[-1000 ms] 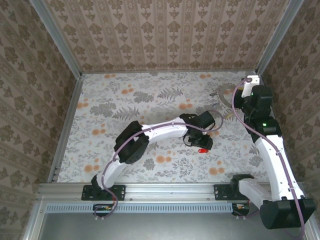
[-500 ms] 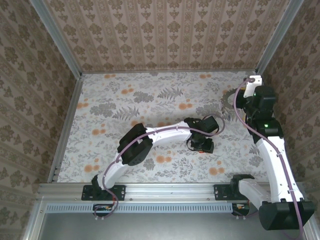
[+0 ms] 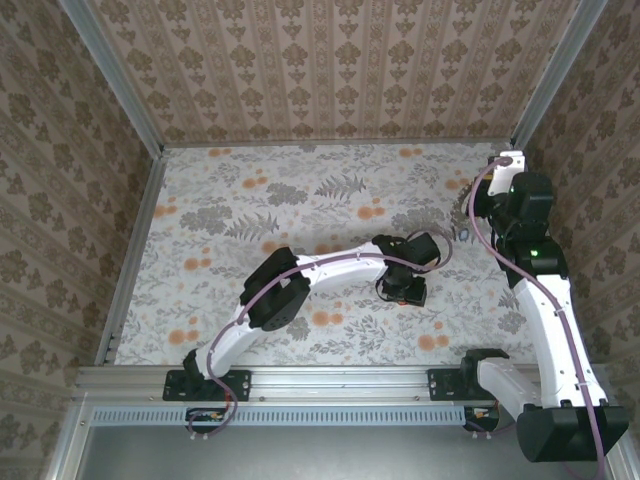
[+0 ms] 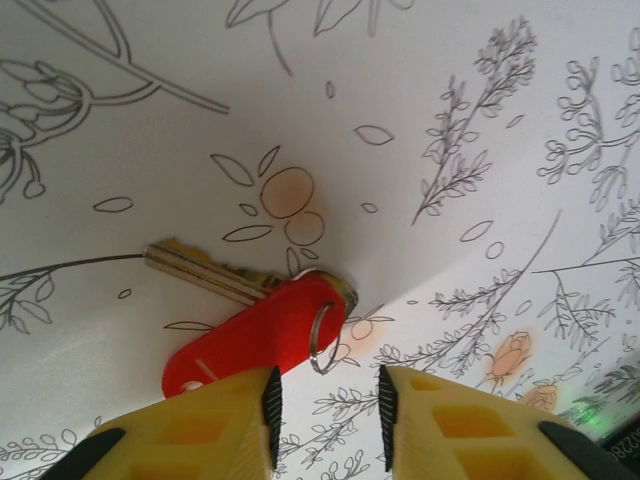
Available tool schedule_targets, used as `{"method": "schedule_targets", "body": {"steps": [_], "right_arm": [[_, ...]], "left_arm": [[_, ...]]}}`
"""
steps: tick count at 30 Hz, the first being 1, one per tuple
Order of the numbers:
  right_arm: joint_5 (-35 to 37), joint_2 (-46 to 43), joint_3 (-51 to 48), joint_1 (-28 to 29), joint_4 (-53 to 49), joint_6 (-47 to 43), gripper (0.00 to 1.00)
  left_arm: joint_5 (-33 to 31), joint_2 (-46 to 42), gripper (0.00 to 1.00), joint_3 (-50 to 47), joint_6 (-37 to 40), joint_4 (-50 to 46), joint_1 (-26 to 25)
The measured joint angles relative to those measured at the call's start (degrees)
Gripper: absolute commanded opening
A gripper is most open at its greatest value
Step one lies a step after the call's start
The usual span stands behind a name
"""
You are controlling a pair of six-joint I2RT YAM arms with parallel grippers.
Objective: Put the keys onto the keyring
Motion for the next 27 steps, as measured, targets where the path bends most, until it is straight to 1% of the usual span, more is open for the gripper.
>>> {"method": "schedule_targets", "body": {"steps": [1, 4, 16, 20, 27], "right_arm": [[-0.2, 0.0, 0.0, 0.0, 0.0, 0.0, 0.0], [-0.4, 0.0, 0.0, -0.3, -0.1, 0.0, 0.0], [-1.6, -0.3, 0.2, -0.7, -0.1, 0.2, 0.0], [-1.9, -0.8, 0.2, -0.9, -0.1, 0.2, 0.0], [-2.0, -1.0, 0.3, -1.0, -0.1, 0.2, 0.0]], "left_arm": [[0.0, 0.0, 0.25, 0.1, 0.1, 0.0, 0.0], [0.0, 0.3, 0.24, 0.4, 0.3, 0.0, 0.0], [-0.1, 2.1, 0.23, 2.3, 0.3, -1.6, -0.1], [-0.2, 2.1, 0.2, 2.7, 0.3, -1.7, -0.1], [-0.3, 3.1, 0.2, 4.1, 0.4, -1.5, -0.1]]}}
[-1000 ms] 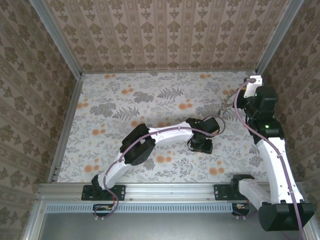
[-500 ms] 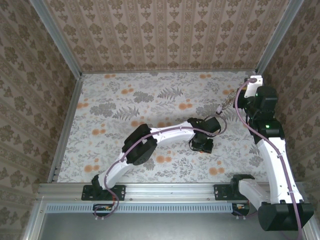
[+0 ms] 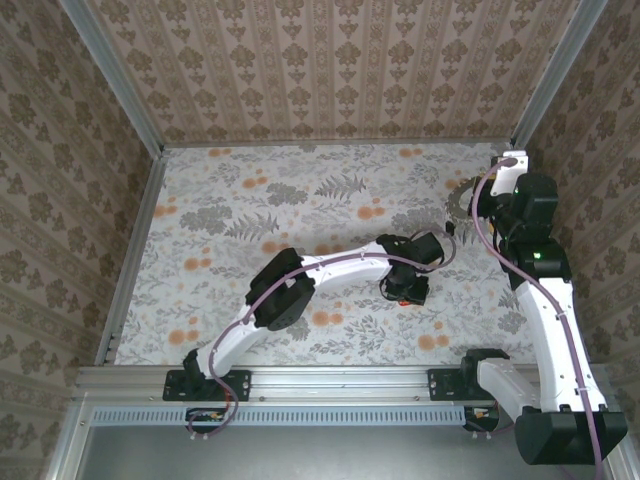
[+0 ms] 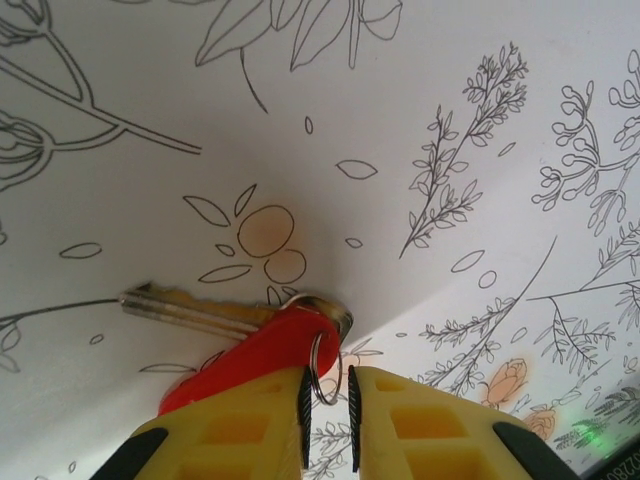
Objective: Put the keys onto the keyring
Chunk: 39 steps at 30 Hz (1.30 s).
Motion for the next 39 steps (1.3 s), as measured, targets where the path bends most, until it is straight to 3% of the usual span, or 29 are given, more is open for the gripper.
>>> {"method": "schedule_targets", "body": {"steps": [5, 12, 19, 22, 27, 32, 39], "right_arm": [[-0.1, 0.0, 0.0, 0.0, 0.0, 0.0, 0.0], [-0.1, -0.6, 0.0, 0.0, 0.0, 0.0, 0.0], [-3.5, -1.7, 0.0, 0.0, -0.1, -2.1, 0.0], [-7.1, -2.9, -0.2, 0.0, -0.1, -4.2, 0.0], [-11.4, -4.8, -1.2, 0.0, -1.9, -8.3, 0.0], [-15.6, -3.9, -1.2, 1.2, -6.6, -12.8, 0.0], [-17.8, -3.7, -1.4, 7.2, -14.9, -21.2, 0.0]], "left_arm": [[-0.2, 0.4, 0.16, 0.3, 0.0, 0.1, -0.2], [-1.0, 0.5, 0.0, 0.3, 0.5, 0.0, -0.9], [-3.2, -2.2, 0.0, -3.0, 6.4, 1.0, -1.0], [-4.5, -8.5, 0.0, -9.6, 13.2, 2.1, -1.0], [-4.8, -26.6, 0.0, -22.7, 26.5, 5.4, -0.1], [-2.1, -43.1, 0.0, -31.6, 40.9, 8.7, 4.1], [2.8, -55.6, 0.0, -42.6, 57.6, 9.9, 10.6]]}}
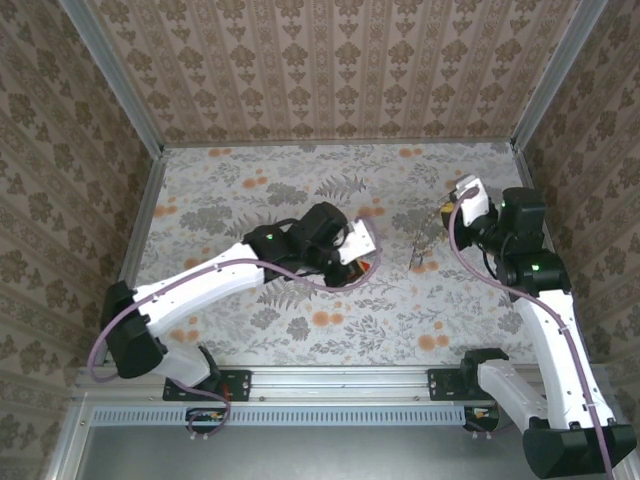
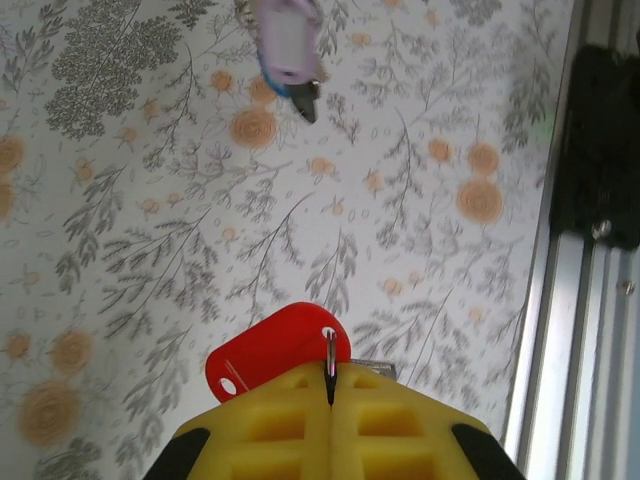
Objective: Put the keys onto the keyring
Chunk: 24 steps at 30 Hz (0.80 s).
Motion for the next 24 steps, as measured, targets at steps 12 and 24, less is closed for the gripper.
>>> {"method": "schedule_targets", "body": {"steps": [12, 24], "right_arm": [[-12.4, 0.0, -4.7, 11.9, -8.4, -15.7, 0.0], [-17.4, -3.0, -13.4, 23.6, 1.1, -21.7, 0.0]], "left_arm": [[5.2, -3.3, 0.0, 3.7, 31.2, -18.5, 7.9], [-13.6, -14.3, 0.0, -2.8, 50.7, -14.1, 3.5]]}}
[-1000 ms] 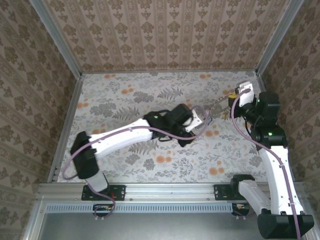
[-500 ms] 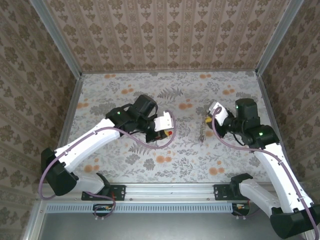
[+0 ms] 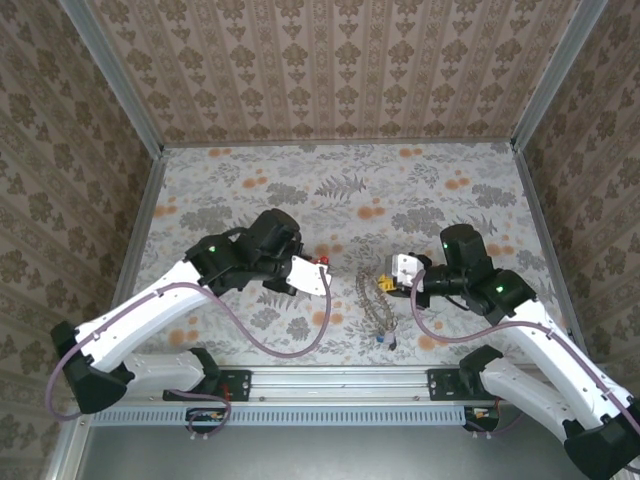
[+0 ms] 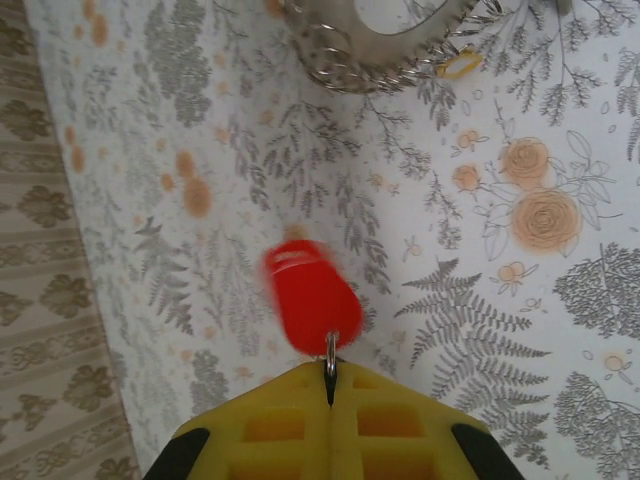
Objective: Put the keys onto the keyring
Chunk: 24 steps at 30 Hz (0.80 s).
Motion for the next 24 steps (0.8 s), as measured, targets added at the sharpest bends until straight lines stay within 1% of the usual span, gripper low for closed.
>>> {"method": "schedule_targets", "body": {"steps": [5, 11, 17, 24], "right_arm": [[2.6, 1.2, -0.4, 4.7, 2.4, -0.6, 0.0], [5.0, 5.2, 0.4, 9.8, 3.9, -1.4, 0.0], [6.1, 7.7, 2.3, 12.9, 6.7, -0.9, 0.0], [7.6, 8.6, 3.2, 15.0, 8.9, 0.1, 0.0]], "left_arm": [[10.5, -0.2, 0.0, 1.3, -1.9, 1.7, 6.6], [20.0, -0.1, 0.0, -0.6, -7.1, 7.0, 7.7], [25.7, -0.1, 0.0, -5.2, -11.3, 13.7, 7.8], [29.4, 0.3, 0.0, -6.5, -12.4, 16.8, 7.8]]}}
